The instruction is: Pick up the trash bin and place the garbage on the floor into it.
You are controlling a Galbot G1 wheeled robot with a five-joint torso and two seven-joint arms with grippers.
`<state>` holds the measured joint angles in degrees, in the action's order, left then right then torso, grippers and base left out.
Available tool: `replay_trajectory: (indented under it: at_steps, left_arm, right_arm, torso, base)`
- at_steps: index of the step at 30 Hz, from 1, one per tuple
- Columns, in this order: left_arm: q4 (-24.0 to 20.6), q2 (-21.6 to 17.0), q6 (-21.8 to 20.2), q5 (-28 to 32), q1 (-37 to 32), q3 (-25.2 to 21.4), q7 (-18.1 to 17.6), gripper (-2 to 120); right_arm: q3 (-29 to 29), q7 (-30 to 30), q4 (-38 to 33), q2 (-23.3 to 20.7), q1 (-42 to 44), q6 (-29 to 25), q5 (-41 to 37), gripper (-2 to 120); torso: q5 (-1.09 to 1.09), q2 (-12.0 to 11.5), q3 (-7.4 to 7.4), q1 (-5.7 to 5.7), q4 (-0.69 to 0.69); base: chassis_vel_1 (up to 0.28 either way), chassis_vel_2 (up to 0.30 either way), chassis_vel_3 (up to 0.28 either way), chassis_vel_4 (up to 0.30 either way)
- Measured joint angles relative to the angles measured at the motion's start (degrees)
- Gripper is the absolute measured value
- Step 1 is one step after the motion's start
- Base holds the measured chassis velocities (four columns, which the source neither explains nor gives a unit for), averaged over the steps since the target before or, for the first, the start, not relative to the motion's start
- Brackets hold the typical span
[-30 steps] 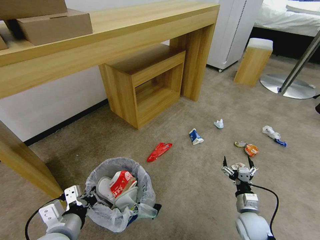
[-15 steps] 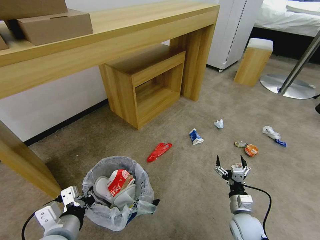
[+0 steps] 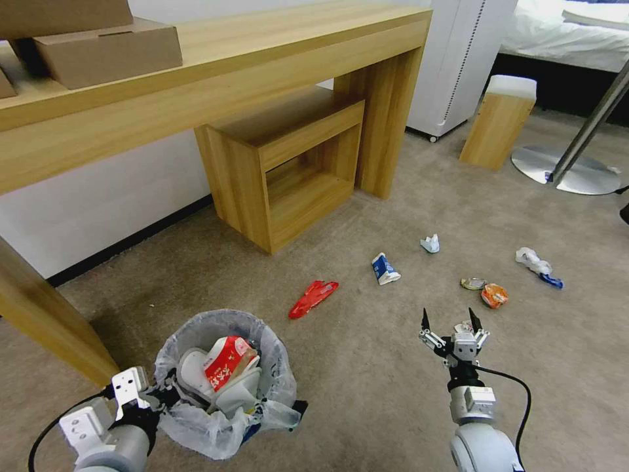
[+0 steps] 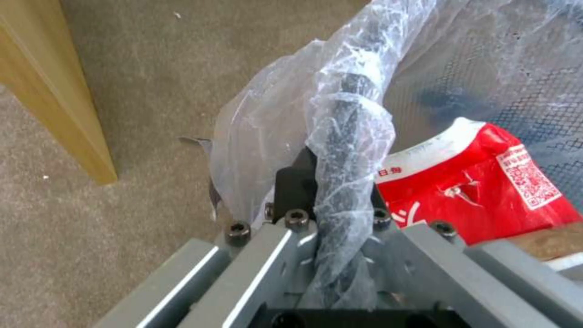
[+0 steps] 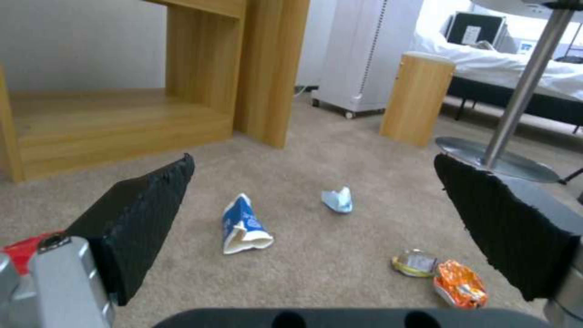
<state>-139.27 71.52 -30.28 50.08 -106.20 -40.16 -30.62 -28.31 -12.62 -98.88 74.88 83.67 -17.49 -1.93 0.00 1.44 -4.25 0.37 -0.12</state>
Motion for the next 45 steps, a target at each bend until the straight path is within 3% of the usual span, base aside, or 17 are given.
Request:
replay_trajectory:
  at_steps: [22,45]
  left_arm:
    - [0.1,1.3,0.3,-3.0,-0.4,1.8,1.0,0]
    - [0.6,0.4,0.9,-3.8,-1.0,2.7,1.2,0]
  right_arm:
    - [0.5,3.0,0.5,-0.3,-0.5,-1.3,-0.3,100]
    - [2.5,3.3,2.0,-0.2,-1.5,-2.3,0.2,100]
  torso:
    - [0.00,0.0,0.00,0.00,0.00]
    - [0.01,0.0,0.00,0.01,0.00]
  base:
    - [0.000,0.000,0.000,0.000]
    - [-0.128,0.121,0.119,-0.121]
